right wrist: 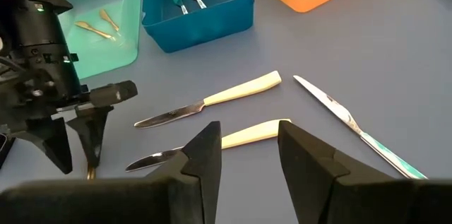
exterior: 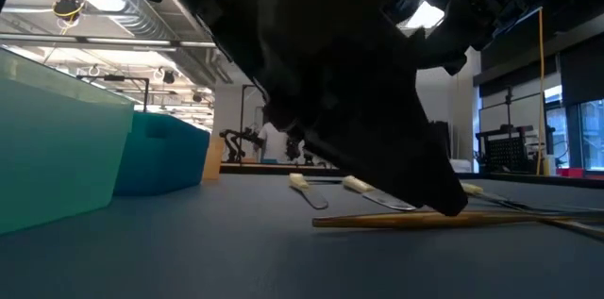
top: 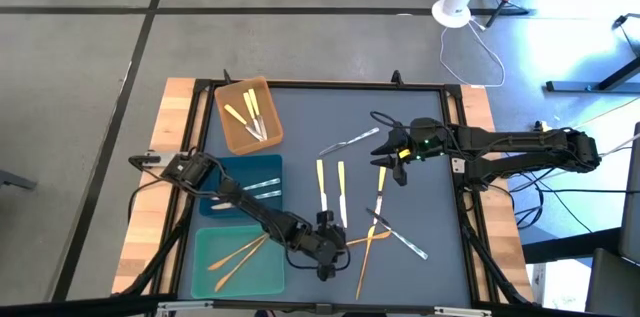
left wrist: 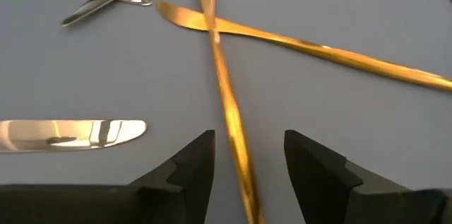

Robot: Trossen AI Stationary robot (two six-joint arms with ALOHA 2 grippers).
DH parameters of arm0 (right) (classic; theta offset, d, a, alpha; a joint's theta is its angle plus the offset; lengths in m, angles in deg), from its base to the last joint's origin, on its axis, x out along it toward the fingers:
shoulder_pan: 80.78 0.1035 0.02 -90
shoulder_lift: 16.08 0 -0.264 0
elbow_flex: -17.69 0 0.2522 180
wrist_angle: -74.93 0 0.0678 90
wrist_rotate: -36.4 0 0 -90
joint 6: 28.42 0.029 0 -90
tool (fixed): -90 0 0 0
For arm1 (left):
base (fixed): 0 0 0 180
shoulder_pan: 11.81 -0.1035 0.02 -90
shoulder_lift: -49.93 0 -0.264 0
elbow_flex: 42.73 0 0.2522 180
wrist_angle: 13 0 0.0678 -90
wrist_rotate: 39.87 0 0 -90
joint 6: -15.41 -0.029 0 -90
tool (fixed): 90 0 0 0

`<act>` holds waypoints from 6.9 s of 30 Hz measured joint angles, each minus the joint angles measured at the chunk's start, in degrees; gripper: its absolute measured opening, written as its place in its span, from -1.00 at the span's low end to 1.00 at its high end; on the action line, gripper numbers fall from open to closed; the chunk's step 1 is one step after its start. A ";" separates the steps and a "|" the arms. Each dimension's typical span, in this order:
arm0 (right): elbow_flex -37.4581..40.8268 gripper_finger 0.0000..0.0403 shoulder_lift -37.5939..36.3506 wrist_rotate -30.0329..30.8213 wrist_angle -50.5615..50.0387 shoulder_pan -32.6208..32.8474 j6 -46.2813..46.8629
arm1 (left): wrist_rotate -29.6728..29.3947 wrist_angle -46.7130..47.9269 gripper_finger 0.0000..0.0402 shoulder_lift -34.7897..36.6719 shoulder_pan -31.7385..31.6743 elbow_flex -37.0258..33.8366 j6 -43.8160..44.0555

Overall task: Sort silverware by color (type)
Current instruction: Put the gold knife into the green bin, then put the white-green knife into the blue bin

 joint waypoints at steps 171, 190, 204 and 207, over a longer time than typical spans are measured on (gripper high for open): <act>-0.24 -0.36 -8.52 2.39 0.04 -0.01 0.04 | 0.90 54.58 -0.85 28.00 37.20 -11.56 76.02; -0.24 -0.36 -8.50 2.39 0.04 -0.01 0.04 | 5.60 54.55 -0.37 28.00 37.20 -12.96 84.57; -0.24 -0.36 -8.50 2.39 0.02 -0.01 0.04 | 5.57 54.55 -0.35 28.00 37.20 -12.96 84.43; -0.24 -0.36 -8.50 2.39 0.01 -0.01 0.04 | 5.57 54.53 -0.35 28.00 37.20 -12.96 84.42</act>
